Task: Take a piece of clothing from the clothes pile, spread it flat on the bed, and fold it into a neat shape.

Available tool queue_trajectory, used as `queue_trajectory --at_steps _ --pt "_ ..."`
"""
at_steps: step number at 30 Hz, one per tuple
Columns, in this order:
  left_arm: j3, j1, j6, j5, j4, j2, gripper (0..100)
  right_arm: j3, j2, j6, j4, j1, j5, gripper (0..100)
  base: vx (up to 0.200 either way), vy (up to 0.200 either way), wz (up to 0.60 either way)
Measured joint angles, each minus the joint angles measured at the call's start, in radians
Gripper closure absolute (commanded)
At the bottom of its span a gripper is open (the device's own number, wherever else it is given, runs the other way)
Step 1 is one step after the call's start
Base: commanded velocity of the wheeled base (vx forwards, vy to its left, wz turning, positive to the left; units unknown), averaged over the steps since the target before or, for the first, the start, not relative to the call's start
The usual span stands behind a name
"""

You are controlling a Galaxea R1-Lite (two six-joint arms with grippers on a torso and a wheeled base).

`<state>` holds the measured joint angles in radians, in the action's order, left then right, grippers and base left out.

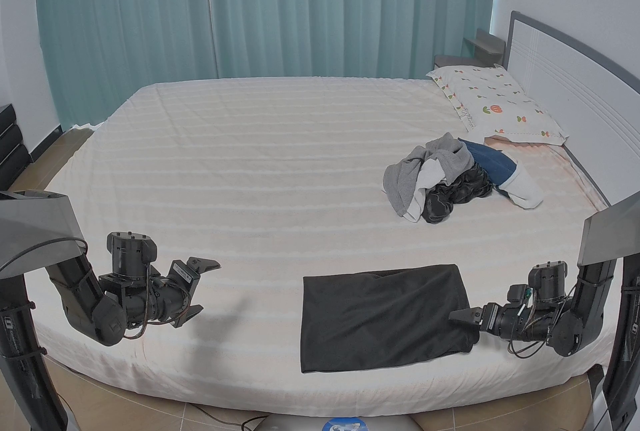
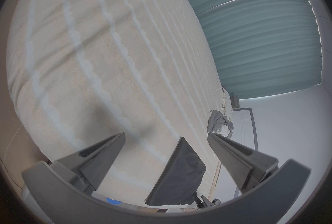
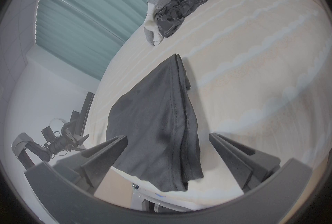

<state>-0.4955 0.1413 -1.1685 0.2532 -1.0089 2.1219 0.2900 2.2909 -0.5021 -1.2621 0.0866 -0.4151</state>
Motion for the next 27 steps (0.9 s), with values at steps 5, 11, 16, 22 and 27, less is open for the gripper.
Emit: queue_trajectory --at_steps 5,11,16,22,27 --pt "0.000 0.000 0.000 0.000 0.000 0.000 0 -0.027 0.002 0.094 0.002 -0.003 0.000 100 0.000 0.000 0.00" --pt "-0.001 0.000 0.000 0.000 0.000 0.000 0 -0.046 0.004 0.143 0.002 -0.030 0.000 100 0.000 0.000 0.00" --pt "-0.002 0.000 0.000 0.000 0.000 0.000 0 -0.064 0.014 0.231 0.001 -0.046 -0.004 100 0.000 0.000 0.00" --pt "-0.003 0.000 0.000 0.000 0.000 0.000 0 -0.074 0.025 0.243 -0.007 -0.055 -0.006 0 0.000 0.000 0.00" --pt "-0.003 0.000 0.000 0.000 0.000 0.000 0 -0.083 0.033 0.315 -0.002 -0.074 -0.008 0 0.000 0.000 0.00"
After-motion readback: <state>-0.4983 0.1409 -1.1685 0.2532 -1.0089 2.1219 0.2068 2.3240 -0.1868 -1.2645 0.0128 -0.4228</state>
